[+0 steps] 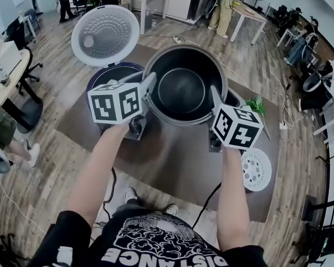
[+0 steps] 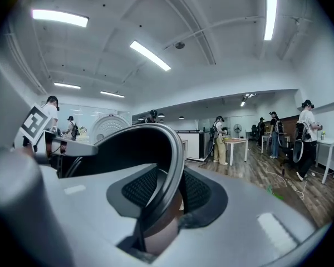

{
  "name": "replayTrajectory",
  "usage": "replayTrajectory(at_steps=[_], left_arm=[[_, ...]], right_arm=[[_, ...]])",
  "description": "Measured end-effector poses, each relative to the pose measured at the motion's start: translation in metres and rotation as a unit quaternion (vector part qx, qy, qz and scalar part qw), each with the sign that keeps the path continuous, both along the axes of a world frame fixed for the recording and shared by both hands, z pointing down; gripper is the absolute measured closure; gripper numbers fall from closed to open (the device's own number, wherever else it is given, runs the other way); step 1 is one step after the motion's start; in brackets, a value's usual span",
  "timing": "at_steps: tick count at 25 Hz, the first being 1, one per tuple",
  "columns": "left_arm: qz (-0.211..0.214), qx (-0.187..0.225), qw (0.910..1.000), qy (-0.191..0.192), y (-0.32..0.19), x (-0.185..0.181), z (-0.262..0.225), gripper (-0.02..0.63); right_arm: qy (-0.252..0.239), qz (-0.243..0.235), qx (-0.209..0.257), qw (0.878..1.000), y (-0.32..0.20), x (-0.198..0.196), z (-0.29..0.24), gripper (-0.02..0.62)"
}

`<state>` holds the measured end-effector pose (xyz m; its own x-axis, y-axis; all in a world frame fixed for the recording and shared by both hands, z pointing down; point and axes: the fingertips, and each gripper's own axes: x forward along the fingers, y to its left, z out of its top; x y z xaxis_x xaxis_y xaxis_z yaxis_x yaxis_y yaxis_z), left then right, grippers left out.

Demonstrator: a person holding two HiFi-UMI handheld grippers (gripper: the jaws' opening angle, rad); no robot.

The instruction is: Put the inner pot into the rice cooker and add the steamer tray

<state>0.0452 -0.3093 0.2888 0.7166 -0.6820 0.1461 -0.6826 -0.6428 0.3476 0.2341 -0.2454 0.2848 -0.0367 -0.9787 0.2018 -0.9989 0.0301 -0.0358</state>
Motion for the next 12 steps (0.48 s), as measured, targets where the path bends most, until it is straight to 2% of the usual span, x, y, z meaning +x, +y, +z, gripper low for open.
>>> replayTrajectory(at_steps=[12], left_arm=[[-0.056, 0.025, 0.9979, 0.019, -0.010, -0.055, -0.029, 0.522]], right_arm=[[0.017, -0.052, 0.031, 0.998, -0.030, -0.050, -0.031, 0.474]])
